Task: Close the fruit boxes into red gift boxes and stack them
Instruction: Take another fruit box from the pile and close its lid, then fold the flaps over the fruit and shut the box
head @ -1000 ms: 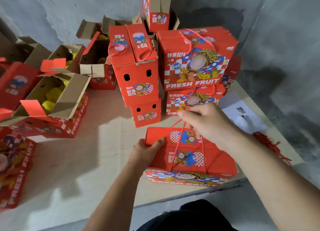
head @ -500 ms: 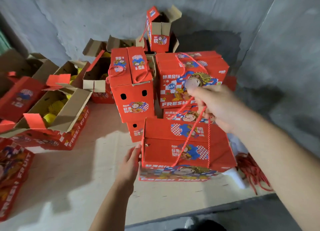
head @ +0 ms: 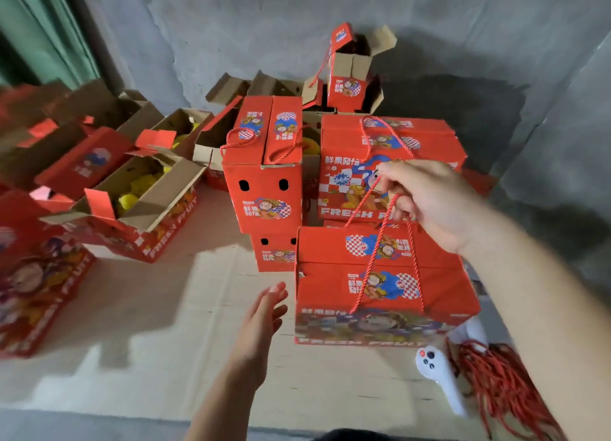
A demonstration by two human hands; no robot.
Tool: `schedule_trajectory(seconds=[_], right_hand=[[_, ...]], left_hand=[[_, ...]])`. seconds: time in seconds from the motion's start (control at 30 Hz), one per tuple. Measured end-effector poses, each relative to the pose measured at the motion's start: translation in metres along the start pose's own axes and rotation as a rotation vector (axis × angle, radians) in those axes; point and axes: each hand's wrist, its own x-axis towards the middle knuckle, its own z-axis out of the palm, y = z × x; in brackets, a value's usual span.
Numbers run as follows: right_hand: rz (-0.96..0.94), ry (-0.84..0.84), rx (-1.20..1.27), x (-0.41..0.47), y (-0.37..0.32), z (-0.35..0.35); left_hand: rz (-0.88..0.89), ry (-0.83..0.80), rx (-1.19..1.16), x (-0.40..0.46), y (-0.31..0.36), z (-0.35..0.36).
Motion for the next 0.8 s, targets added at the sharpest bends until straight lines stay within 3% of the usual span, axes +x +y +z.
schedule_trajectory(seconds=[0.1, 0.17, 0.43, 0.57, 0.7, 0.8], right_hand=[[-0.039, -0.152, -0.164, 0.017, -0.006, -0.021], [-0.047, -0.122, -0.366, 0.028, -0.002, -0.028], [-0.017, -0.082, -0.784, 0.034, 0.055, -0.009], [-0.178, -0.077, -0.969, 0.013, 0.066, 0.027], [-0.319, -0.114, -0.835, -0.004, 0.068, 0.08], [-0.288, -0.277, -0.615, -0.02, 0.076, 0.13]], left_hand=[[0.078, 0.004, -0.061, -0.003, 0.011, 0.02], [0.121, 0.051, -0.037, -0.002, 0.012, 0.032], [0.132, 0.113, 0.076, -0.006, 0.012, 0.049], [0.122, 0.157, 0.09, -0.014, 0.016, 0.044], [0.157, 0.224, 0.073, -0.015, 0.024, 0.027], [0.196, 0.277, 0.035, -0.013, 0.035, 0.003]])
